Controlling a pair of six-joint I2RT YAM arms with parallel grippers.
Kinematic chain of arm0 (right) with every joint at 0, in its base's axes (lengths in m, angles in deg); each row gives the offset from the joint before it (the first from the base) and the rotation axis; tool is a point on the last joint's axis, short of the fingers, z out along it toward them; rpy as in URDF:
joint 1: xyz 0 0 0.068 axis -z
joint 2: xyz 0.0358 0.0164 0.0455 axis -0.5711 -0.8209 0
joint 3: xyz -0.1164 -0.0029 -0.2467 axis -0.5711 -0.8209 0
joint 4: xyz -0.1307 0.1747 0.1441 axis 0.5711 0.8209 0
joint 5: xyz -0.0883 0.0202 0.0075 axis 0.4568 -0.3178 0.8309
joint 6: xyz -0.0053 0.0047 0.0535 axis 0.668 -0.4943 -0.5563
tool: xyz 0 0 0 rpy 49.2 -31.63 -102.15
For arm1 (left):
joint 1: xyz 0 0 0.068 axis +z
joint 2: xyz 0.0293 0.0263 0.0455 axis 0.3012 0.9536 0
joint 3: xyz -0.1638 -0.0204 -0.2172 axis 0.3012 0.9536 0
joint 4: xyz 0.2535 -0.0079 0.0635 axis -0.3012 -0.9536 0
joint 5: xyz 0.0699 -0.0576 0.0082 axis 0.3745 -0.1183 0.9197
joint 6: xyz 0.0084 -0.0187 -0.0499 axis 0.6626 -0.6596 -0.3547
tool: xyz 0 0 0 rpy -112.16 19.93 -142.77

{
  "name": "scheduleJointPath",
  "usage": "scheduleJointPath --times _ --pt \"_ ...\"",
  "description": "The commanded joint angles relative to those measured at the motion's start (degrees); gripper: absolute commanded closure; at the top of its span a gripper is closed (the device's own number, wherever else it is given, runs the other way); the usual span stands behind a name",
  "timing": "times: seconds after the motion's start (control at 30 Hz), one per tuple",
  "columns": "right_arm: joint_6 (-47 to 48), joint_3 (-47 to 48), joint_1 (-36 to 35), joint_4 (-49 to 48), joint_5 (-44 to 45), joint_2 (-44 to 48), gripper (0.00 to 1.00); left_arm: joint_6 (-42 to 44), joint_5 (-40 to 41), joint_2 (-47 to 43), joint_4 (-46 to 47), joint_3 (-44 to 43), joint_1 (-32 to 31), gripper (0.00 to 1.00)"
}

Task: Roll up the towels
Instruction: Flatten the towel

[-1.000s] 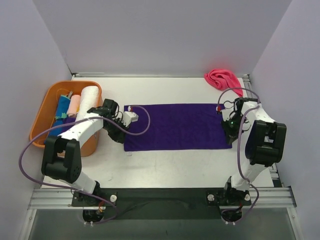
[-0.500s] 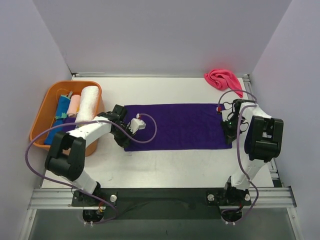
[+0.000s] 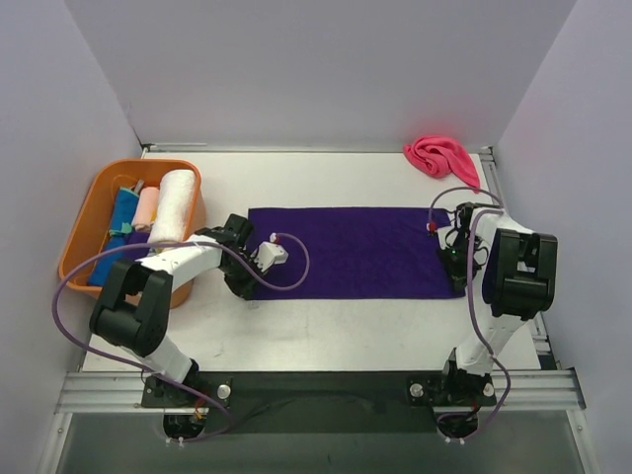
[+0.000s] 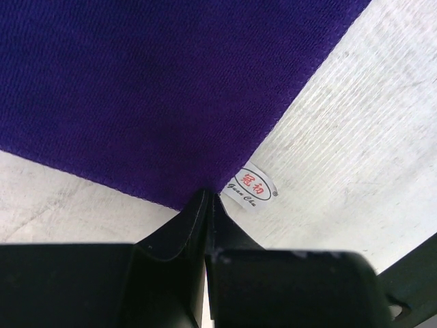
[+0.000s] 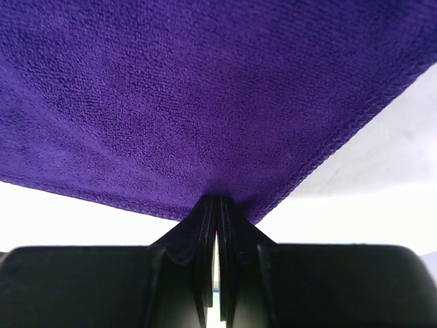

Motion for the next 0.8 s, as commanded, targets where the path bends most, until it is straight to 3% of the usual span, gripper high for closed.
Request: scheduleJointPath --times 0.0,0.27,0.33,0.47,0.53,0.57,0.67,0.77 --pt "3.14 -3.23 -0.14 1.89 5.23 2.15 0.99 3.22 5.42 -0.39 -3.47 3.46 0.14 0.92" --pt "3.76 -5.87 -2.07 3.39 3.22 4.97 0.95 4.10 5.77 -1.81 -6.64 2.86 0.22 0.92" --pt "3.58 -5.08 -2.16 4.36 1.29 5.67 0.90 4.19 3.94 -1.72 -7.77 0.15 0.22 0.86" --pt "2.97 2.18 -1.37 7.16 -4.86 8.91 0.57 5.85 -2.30 -1.55 -11.99 -10.37 1.45 0.56" --pt "2.27 6.50 0.02 7.87 -8.89 9.01 0.44 6.47 -4.24 -0.84 -13.49 -15.23 1.89 0.49" --pt "1.92 11.05 0.56 8.83 -10.48 8.23 0.32 6.65 -4.51 0.12 -13.67 -19.34 2.24 0.47" --pt "-0.28 18.80 2.58 9.37 -12.69 4.29 0.29 7.00 -6.53 3.80 -13.67 -28.04 3.64 0.44" --pt "-2.91 29.70 3.72 9.46 -12.35 -2.55 0.40 4.90 -8.02 10.11 -13.41 -34.74 6.37 0.44"
